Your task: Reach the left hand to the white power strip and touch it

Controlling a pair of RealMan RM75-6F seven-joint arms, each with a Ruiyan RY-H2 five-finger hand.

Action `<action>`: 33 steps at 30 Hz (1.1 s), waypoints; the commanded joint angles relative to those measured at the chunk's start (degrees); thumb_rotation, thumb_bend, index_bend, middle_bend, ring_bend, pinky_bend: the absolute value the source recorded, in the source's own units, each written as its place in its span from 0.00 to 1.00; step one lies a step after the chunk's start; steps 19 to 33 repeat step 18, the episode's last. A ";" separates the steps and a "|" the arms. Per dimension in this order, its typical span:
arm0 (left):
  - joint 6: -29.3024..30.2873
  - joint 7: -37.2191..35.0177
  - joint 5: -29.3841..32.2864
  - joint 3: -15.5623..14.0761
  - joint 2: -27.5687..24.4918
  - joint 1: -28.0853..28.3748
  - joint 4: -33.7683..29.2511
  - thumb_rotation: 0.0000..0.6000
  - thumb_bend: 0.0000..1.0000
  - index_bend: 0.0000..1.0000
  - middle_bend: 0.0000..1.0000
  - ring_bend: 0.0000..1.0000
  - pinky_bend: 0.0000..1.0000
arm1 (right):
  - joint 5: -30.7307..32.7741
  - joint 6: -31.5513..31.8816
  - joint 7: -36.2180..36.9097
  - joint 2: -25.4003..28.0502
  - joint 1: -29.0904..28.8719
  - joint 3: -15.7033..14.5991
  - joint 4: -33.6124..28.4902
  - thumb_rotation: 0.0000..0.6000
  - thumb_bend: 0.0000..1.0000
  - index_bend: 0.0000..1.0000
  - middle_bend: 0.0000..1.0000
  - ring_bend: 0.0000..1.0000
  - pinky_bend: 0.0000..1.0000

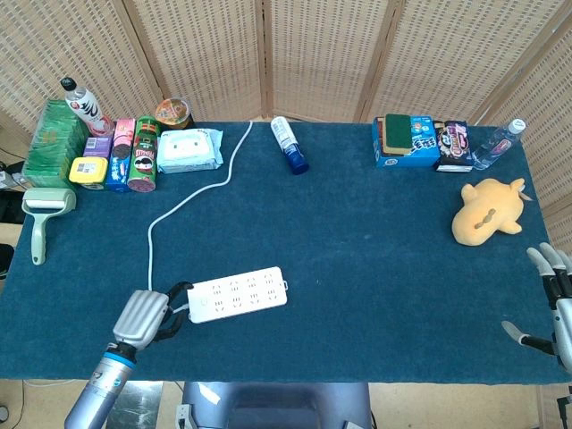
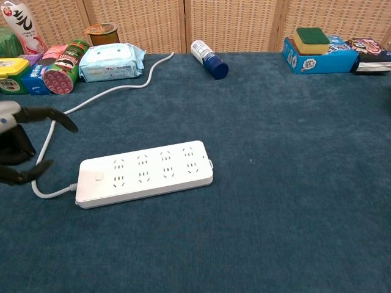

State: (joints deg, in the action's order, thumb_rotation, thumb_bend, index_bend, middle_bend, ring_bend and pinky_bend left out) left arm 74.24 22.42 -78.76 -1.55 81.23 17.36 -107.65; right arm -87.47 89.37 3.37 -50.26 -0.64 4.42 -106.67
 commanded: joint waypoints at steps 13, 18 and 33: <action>15.16 -13.10 -6.85 -2.49 -14.63 -10.65 4.17 1.00 0.21 0.00 0.00 0.00 0.04 | 0.00 0.11 -3.84 -0.97 -0.16 0.02 -0.95 1.00 0.00 0.04 0.01 0.00 0.00; 14.38 -15.48 -6.63 -2.08 -15.86 -11.01 4.35 1.00 0.21 0.00 0.00 0.00 0.02 | -0.08 0.23 -4.89 -1.39 -0.09 -0.08 -0.91 1.00 0.00 0.04 0.01 0.00 0.00; 14.38 -15.48 -6.63 -2.08 -15.86 -11.01 4.35 1.00 0.21 0.00 0.00 0.00 0.02 | -0.08 0.23 -4.89 -1.39 -0.09 -0.08 -0.91 1.00 0.00 0.04 0.01 0.00 0.00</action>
